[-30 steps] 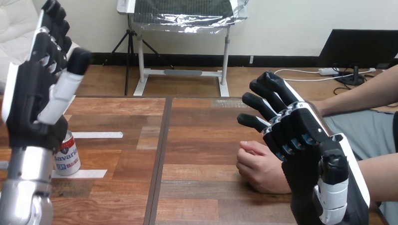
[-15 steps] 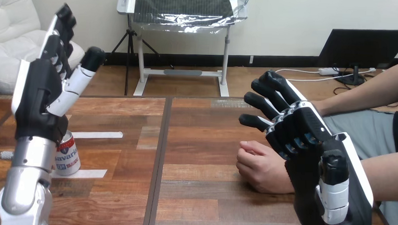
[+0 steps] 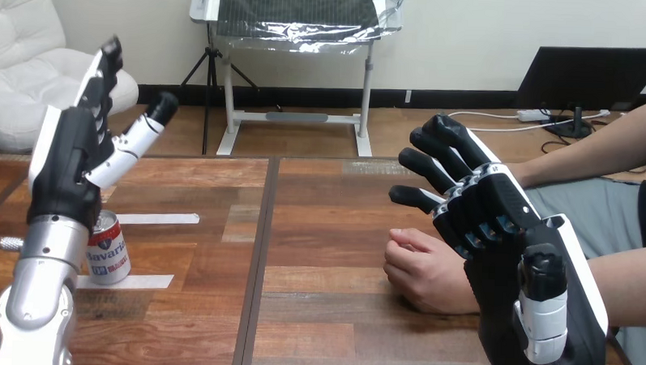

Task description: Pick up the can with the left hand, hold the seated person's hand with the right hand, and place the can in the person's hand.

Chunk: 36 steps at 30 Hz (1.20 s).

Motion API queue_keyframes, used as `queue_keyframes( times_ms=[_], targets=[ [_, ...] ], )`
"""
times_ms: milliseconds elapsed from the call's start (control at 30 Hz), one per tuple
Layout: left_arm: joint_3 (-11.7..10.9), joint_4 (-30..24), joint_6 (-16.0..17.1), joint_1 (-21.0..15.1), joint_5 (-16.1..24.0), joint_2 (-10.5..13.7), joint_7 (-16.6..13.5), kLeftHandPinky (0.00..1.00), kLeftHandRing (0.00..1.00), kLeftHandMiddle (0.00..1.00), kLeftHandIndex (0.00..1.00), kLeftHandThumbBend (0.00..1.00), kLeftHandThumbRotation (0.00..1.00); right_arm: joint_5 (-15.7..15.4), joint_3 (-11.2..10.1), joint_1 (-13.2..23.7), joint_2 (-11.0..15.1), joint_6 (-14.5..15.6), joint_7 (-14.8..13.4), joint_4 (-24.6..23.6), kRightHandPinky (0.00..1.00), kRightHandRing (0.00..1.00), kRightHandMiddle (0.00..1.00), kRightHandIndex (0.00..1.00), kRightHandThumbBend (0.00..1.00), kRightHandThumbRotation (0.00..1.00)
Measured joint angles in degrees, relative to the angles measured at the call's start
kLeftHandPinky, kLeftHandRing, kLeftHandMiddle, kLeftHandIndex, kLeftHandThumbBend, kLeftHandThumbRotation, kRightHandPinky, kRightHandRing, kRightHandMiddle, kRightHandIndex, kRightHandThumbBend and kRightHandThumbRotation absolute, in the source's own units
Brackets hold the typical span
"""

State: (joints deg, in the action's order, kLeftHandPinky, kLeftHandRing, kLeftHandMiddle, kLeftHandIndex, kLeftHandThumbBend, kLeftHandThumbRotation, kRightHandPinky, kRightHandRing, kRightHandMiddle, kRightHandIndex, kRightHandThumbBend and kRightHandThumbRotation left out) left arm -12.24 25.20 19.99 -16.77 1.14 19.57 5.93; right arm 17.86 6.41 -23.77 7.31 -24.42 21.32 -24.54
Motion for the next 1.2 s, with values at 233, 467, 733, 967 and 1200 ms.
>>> queue_keyframes(
  times_ms=[233, 467, 733, 967, 1200],
  targets=[
    [1.47, 6.97, 0.35, -2.76, 5.97, 2.75, -2.60, 0.91, 0.95, 0.97, 0.96, 0.72, 0.31, 0.02, -0.03, 0.03, 0.00, 0.00, -0.01, 0.00, 0.77, 0.89, 0.90, 0.89, 0.83, 0.86],
    [3.53, 12.84, 0.33, -5.05, 11.65, 5.15, -6.18, 0.79, 0.89, 0.93, 0.94, 0.86, 0.25, 0.03, -0.07, 0.04, 0.00, 0.01, -0.03, 0.00, 0.77, 0.88, 0.90, 0.88, 0.83, 0.86],
    [5.04, 17.77, 0.32, -7.09, 14.91, 6.69, -8.91, 0.74, 0.87, 0.90, 0.94, 0.93, 0.20, 0.03, -0.15, 0.07, 0.00, 0.01, -0.01, 0.00, 0.76, 0.88, 0.90, 0.89, 0.83, 0.86],
    [6.13, 21.74, 0.31, -9.00, 16.03, 7.42, -10.61, 0.80, 0.92, 0.93, 0.94, 0.96, 0.17, 0.28, -0.26, 0.13, 0.00, 0.01, 0.05, 0.00, 0.76, 0.88, 0.90, 0.89, 0.83, 0.86],
    [7.23, 24.50, 0.25, -10.53, 17.48, 7.90, -12.42, 0.82, 0.93, 0.94, 0.92, 0.95, 0.13, 0.23, -0.30, 0.18, -0.01, 0.01, 0.06, 0.00, 0.75, 0.88, 0.89, 0.88, 0.83, 0.86]
  ],
)
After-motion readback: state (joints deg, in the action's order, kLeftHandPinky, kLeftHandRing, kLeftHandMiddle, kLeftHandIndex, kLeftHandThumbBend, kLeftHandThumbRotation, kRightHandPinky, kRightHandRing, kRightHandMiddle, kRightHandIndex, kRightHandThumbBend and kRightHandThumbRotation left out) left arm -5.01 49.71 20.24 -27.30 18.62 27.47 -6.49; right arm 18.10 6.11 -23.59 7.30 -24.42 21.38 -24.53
